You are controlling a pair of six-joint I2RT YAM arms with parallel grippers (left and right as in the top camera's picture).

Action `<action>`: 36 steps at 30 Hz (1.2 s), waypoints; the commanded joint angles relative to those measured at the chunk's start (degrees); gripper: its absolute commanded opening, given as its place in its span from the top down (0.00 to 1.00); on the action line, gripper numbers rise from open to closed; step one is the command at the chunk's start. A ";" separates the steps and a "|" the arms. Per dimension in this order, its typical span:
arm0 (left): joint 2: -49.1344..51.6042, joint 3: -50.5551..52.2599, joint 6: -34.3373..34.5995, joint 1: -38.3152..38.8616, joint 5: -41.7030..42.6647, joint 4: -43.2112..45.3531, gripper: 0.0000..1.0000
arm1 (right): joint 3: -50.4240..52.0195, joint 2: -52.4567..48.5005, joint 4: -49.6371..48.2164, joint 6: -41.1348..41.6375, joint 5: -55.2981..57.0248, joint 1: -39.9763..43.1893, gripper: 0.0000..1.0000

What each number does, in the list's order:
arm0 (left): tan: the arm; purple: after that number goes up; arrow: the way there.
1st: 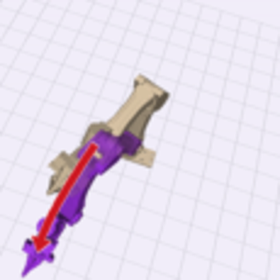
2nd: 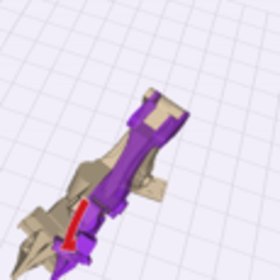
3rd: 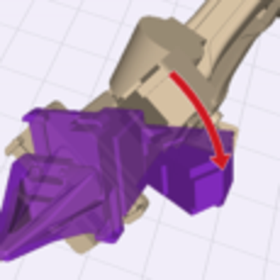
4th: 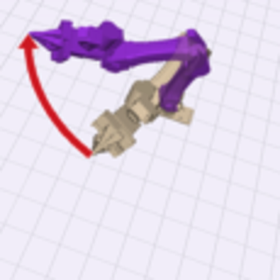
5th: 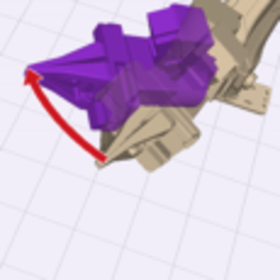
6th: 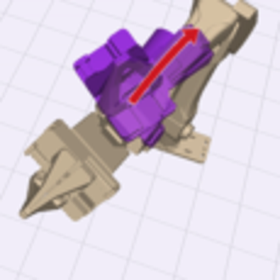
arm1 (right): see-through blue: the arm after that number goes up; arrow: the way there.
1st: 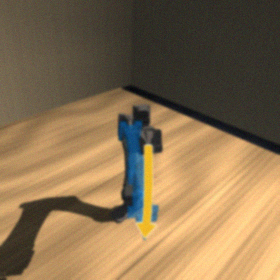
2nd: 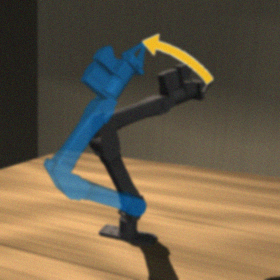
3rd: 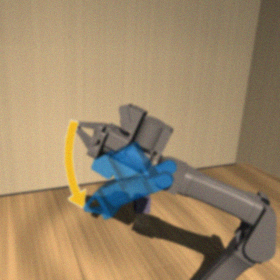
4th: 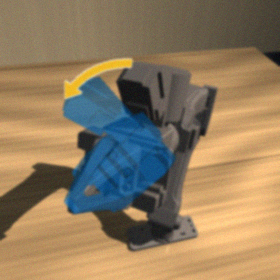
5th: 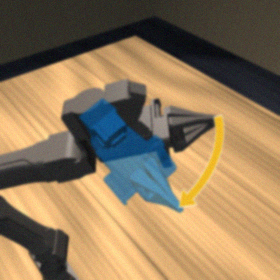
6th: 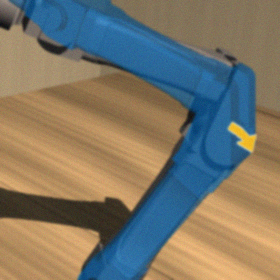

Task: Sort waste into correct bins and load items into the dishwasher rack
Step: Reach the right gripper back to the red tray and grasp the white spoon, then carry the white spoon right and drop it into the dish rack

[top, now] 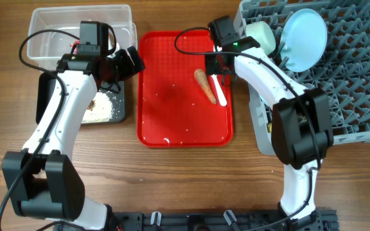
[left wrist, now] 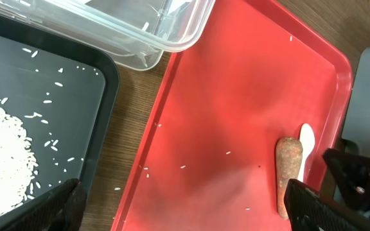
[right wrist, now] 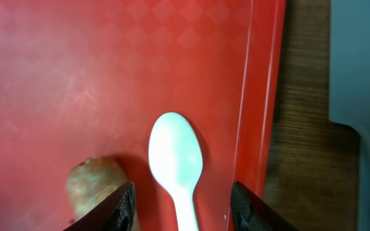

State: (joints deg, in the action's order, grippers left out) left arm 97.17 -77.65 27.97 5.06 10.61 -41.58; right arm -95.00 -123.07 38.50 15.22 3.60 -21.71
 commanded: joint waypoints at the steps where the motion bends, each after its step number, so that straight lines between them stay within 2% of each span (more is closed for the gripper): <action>1: -0.83 -0.37 -0.09 -0.35 0.46 0.15 0.00 | -0.13 -2.78 -0.76 1.40 2.03 -0.17 0.52; 5: -0.85 -0.37 -0.09 -0.35 0.46 0.15 0.00 | -0.11 -3.34 -3.32 1.60 1.27 -0.17 0.59; 8: -0.85 -0.37 -0.09 -0.35 0.46 0.13 0.00 | -0.13 -5.46 -6.03 6.01 1.18 -0.17 0.71; 18: -0.83 -0.37 -0.09 -0.35 0.46 0.15 0.00 | -0.11 -8.87 -3.26 9.77 -3.67 0.02 0.72; 19: -0.85 -0.37 -0.09 -0.35 0.46 0.15 0.00 | -0.11 -8.87 -2.93 10.51 -3.65 0.02 0.65; 20: -0.85 -0.37 -0.09 -0.35 0.46 0.15 0.00 | -0.11 -8.87 -2.36 11.89 -3.63 0.02 0.46; 21: -0.85 -0.37 -0.09 -0.35 0.46 0.15 0.00 | -0.11 -8.87 -1.75 12.41 -4.00 0.02 0.38; 22: -0.85 -0.37 -0.09 -0.35 0.46 0.15 0.00 | -0.11 -8.87 -1.36 13.22 -4.26 0.02 0.35; 24: -0.85 -0.37 -0.09 -0.35 0.46 0.15 0.00 | -0.13 -8.87 -1.11 13.46 -5.42 0.02 0.35; 25: -0.85 -0.37 -0.09 -0.35 0.46 0.15 0.00 | -0.13 -8.87 -0.87 13.49 -5.81 0.02 0.37; 27: -0.85 -0.37 -0.09 -0.35 0.46 0.15 0.00 | -0.11 -8.87 -0.48 13.79 -6.64 0.02 0.58; 30: -0.85 -0.37 -0.09 -0.35 0.46 0.15 0.00 | -0.11 -8.87 0.59 14.80 -8.24 0.02 0.62; 34: -0.85 -0.37 -0.09 -0.35 0.46 0.15 0.00 | -0.11 -8.87 2.32 14.99 -10.08 0.02 0.64; 35: -0.83 -0.37 -0.09 -0.35 0.46 0.15 0.00 | -0.11 -8.87 2.47 14.97 -10.08 0.02 0.66; 36: -0.83 -0.37 -0.09 -0.35 0.46 0.15 0.00 | -0.13 -8.87 2.71 15.02 -10.12 0.02 0.73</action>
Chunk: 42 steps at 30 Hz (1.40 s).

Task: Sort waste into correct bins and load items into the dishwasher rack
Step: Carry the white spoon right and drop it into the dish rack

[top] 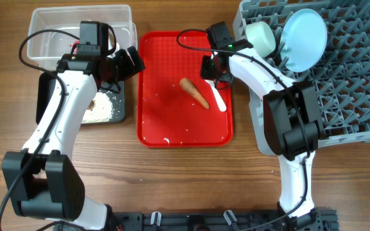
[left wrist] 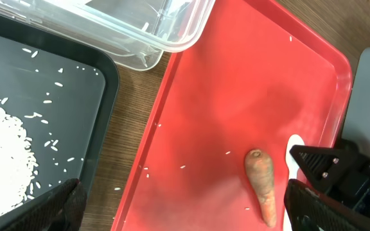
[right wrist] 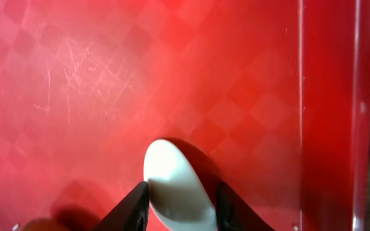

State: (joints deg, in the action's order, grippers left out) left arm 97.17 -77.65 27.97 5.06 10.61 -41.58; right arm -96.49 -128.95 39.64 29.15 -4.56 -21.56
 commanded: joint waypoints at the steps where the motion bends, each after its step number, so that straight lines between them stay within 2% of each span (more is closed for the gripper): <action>1: -0.83 -0.37 -0.09 -0.35 0.46 0.15 0.00 | 1.38 -2.99 1.55 1.09 -2.40 -0.13 0.77; 4: -0.85 -0.37 -0.09 -0.35 0.46 0.15 0.00 | 1.38 -2.99 1.36 1.16 -2.58 -0.13 0.96; 9: -0.85 -0.37 -0.09 -0.35 0.46 0.15 0.00 | 0.50 -0.87 1.90 -1.40 -2.62 -0.13 0.95; 13: -0.85 -0.37 -0.09 -0.35 0.46 0.15 0.00 | 0.44 9.97 4.07 -6.47 -2.75 0.00 0.96; 15: -0.85 -0.37 -0.09 -0.35 0.46 0.15 0.01 | 0.44 18.43 6.80 -6.49 -2.69 1.68 0.96; 18: -0.85 -0.37 -0.09 -0.35 0.46 0.15 0.00 | 0.44 29.31 11.76 -0.31 3.89 7.56 0.96; 20: -0.85 -0.37 -0.09 -0.35 0.46 0.15 0.00 | 0.44 34.97 17.99 7.19 13.97 14.64 0.96; 22: -0.85 -0.37 -0.09 -0.35 0.46 0.15 0.00 | 0.44 37.31 24.13 14.67 21.68 21.35 0.95; 24: -0.85 -0.37 -0.09 -0.35 0.46 0.15 0.00 | 0.72 37.22 27.80 14.56 24.33 28.87 0.96; 26: -0.85 -0.37 -0.09 -0.35 0.46 0.15 0.00 | 3.30 37.11 27.56 15.17 24.30 33.92 0.96; 28: -0.85 -0.37 -0.09 -0.35 0.46 0.15 0.00 | 7.19 37.11 25.51 19.28 24.30 36.92 0.96; 30: -0.85 -0.37 -0.09 -0.35 0.46 0.15 0.00 | 14.01 37.11 18.95 22.01 24.24 39.30 0.96; 34: -0.85 -0.37 -0.09 -0.35 0.46 0.15 0.00 | 18.60 36.63 12.79 22.43 22.16 39.43 0.96; 36: -0.85 -0.37 -0.09 -0.35 0.46 0.15 0.00 | 18.62 36.46 12.72 23.63 22.14 39.43 0.81; 37: -0.85 -0.37 -0.09 -0.35 0.46 0.15 0.00 | 18.62 36.46 12.66 23.80 21.81 39.43 0.77; 38: -0.85 -0.37 -0.09 -0.35 0.46 0.15 0.00 | 18.62 36.46 12.50 23.78 21.03 39.43 0.51; 39: -0.85 -0.37 -0.09 -0.35 0.46 0.15 0.00 | 18.62 36.46 12.44 23.43 20.41 39.43 0.41; 40: -0.85 -0.37 -0.09 -0.35 0.46 0.15 0.00 | 18.62 36.46 12.46 21.51 18.97 39.43 0.21; 42: -0.85 -0.37 -0.09 -0.35 0.46 0.15 0.00 | 18.60 36.83 12.31 16.33 14.36 39.43 0.09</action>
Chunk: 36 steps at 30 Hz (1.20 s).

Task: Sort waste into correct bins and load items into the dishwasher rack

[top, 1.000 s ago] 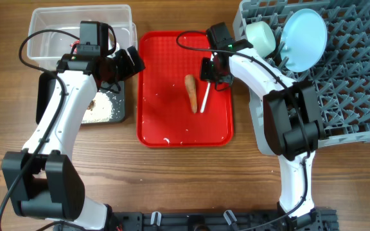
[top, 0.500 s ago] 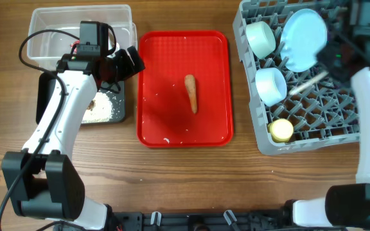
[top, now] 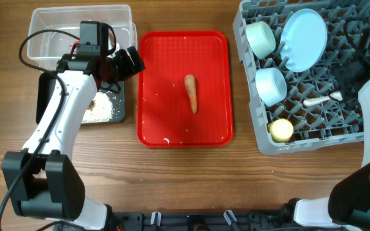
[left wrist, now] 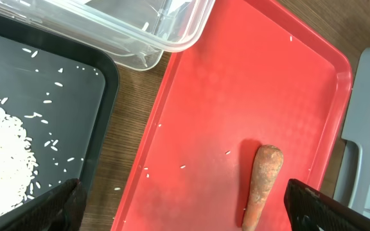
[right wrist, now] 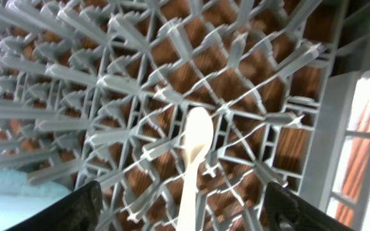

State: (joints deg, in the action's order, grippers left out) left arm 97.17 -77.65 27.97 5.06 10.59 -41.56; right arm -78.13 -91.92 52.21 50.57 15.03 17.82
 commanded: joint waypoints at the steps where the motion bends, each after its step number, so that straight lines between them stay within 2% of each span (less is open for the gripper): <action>1: -0.83 -0.37 -0.09 -0.35 0.48 0.13 0.00 | 0.24 0.22 -0.61 -8.02 -7.39 0.04 0.03; 4: -0.85 -0.37 -0.09 -0.35 0.48 0.13 0.00 | 0.24 4.13 -0.98 -18.49 -15.37 0.04 0.00; 10: -0.85 -0.37 -0.09 -0.35 0.48 0.13 0.00 | 0.24 27.19 3.34 -40.48 -44.98 0.02 0.00; 12: -0.85 -0.37 -0.09 -0.35 0.48 0.13 0.00 | 0.24 35.21 10.45 -39.69 -44.92 0.04 0.00; 14: -0.85 -0.37 -0.09 -0.35 0.48 0.13 0.00 | 0.24 40.06 12.13 -36.02 -44.68 0.04 0.00; 15: -0.85 -0.37 -0.09 -0.35 0.48 0.13 0.00 | 0.24 42.34 13.60 -37.03 -43.82 0.04 0.00; 20: -0.85 -0.37 -0.11 -0.35 0.48 0.13 0.00 | 0.26 45.92 15.96 -37.09 -29.68 -0.50 0.00; 22: -0.83 -0.37 -0.09 -0.35 0.48 0.13 0.00 | 0.26 45.40 14.36 -37.18 -28.50 -0.50 0.00; 25: -0.83 -0.37 -0.09 -0.35 0.48 0.13 0.00 | 1.60 45.33 7.93 -38.69 -27.56 -1.20 0.00; 28: -0.85 -0.37 -0.09 -0.35 0.48 0.13 0.00 | 10.10 50.34 -3.43 -38.49 -22.60 -9.88 0.00; 31: -0.85 -0.37 -0.09 -0.35 0.48 0.13 0.00 | 28.04 58.21 -19.34 -38.42 -21.29 -14.60 0.00; 36: -0.83 -0.37 -0.09 -0.35 0.48 0.13 0.00 | 56.63 71.89 -45.97 -38.38 -21.49 -14.78 0.00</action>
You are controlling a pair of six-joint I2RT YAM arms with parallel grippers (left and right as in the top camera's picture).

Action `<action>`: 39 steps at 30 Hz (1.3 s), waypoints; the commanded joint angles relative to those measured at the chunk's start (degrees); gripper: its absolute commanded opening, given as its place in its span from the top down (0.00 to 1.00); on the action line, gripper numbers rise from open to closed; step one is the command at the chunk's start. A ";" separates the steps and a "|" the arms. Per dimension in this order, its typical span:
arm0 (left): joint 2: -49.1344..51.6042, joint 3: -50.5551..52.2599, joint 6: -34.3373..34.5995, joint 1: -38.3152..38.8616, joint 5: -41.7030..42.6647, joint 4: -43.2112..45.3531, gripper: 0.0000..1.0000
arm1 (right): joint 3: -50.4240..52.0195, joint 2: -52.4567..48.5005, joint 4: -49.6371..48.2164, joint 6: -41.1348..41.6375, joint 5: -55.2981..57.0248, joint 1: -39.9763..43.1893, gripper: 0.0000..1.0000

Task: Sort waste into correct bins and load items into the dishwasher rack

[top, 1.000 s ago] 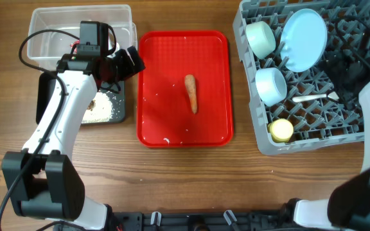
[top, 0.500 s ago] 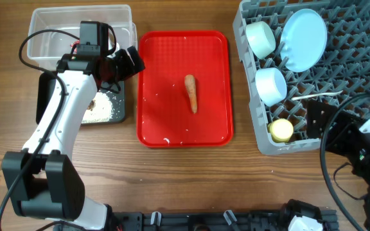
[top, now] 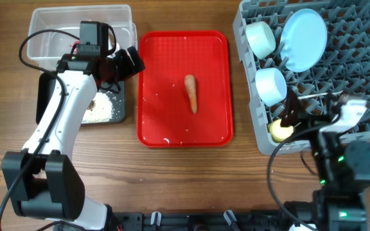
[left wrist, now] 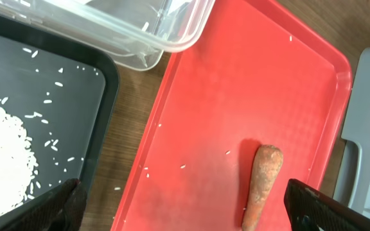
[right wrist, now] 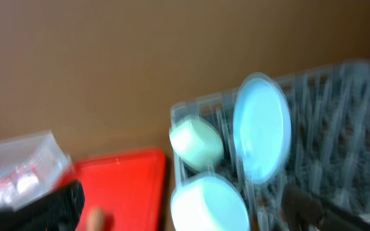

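A carrot [top: 190, 94] lies alone on the red tray [top: 159, 122]; the left wrist view shows the carrot [left wrist: 262, 186] too. My left gripper [top: 130, 62] hangs open at the tray's back left corner, with nothing between its fingers [left wrist: 56, 205]. My right gripper [top: 313, 108] is open and raised over the front of the grey dishwasher rack [top: 365, 70], empty. Its blurred wrist view looks across the rack [right wrist: 339, 128] from a distance. The white spoon does not show clearly; the right gripper covers that part of the rack.
The rack holds a white cup [top: 261, 37], a pale blue plate [top: 304, 38], a white bowl [top: 270, 85] and a yellow item [top: 280, 131]. A clear plastic bin [top: 50, 25] and a black bin [top: 121, 115] with rice stand left of the tray.
My right arm has drawn back from the rack's right side to the table's front right, its open gripper now raised over the rack's front. The carrot and left arm are unchanged.
First my right gripper stood open over the white spoon beside the carrot on the tray. Then it was closed in on the spoon, and the carrot had shifted left. Later the spoon lay in the rack. Now the right arm is folded back.
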State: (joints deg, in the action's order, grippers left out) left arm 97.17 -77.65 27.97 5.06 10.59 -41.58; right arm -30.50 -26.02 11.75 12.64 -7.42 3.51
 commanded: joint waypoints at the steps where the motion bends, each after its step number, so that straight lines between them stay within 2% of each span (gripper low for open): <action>1: -0.85 -0.37 -0.09 -0.35 0.48 0.15 0.00 | 14.86 10.45 -9.53 -0.46 0.98 -0.48 0.00; 6: -0.85 -0.37 -0.11 -0.35 0.48 0.15 0.00 | 26.27 24.28 -13.38 -0.46 1.27 -2.23 0.00; 10: -0.85 -0.37 -0.09 -0.35 0.48 0.15 0.00 | 30.27 25.29 -15.58 -0.48 1.22 -2.23 0.00; 16: -0.85 -0.37 -0.11 -0.35 0.48 0.15 0.00 | 30.23 25.88 -19.96 0.87 1.18 -2.38 0.00; 20: -0.85 -0.37 -0.09 -0.35 0.48 0.15 0.00 | 30.23 25.83 -12.15 2.43 1.07 -2.38 0.00; 36: -0.83 -0.37 -0.04 -0.35 0.50 0.48 0.00 | 30.21 25.59 -12.15 2.54 1.03 -2.36 0.00; 37: -0.83 -0.37 -0.04 -0.28 0.74 5.01 0.00 | 30.21 25.59 -12.15 2.54 1.05 -2.38 0.00; 39: -0.83 -0.37 -0.07 0.11 5.53 6.88 0.01 | 30.21 25.59 -12.15 2.54 1.03 -2.38 0.00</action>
State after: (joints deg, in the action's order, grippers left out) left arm 97.17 -77.49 27.97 5.06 10.94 -36.86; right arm -0.36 -0.78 -0.36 14.28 -7.01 1.54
